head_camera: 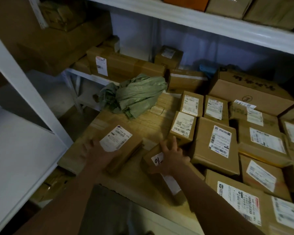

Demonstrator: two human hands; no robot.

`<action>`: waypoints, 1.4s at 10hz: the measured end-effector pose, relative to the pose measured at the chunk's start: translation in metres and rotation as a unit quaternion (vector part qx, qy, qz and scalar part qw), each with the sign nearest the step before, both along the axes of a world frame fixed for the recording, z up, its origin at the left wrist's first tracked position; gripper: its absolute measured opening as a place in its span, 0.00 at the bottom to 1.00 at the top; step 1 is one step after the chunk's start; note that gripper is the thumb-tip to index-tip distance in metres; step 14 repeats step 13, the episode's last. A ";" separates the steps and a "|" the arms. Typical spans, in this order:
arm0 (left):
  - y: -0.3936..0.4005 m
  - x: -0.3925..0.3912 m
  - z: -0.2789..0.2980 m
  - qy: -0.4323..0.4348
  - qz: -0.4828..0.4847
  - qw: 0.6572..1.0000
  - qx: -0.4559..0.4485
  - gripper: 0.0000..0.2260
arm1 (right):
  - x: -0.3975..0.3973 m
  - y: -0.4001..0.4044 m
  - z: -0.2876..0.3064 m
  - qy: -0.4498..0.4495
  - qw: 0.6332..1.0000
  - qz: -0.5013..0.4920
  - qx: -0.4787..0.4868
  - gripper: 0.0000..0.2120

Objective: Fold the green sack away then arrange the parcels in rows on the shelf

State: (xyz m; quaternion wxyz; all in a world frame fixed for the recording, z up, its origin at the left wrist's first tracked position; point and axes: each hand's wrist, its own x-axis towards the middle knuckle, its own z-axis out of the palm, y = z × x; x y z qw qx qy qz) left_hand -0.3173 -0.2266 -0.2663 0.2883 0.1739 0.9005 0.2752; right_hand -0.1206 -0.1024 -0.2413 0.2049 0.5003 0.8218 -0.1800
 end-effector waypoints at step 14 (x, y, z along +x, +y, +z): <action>0.052 0.036 0.012 -0.040 -0.152 0.986 -0.048 0.48 | 0.024 -0.005 -0.004 0.080 0.995 -0.046 0.034 0.41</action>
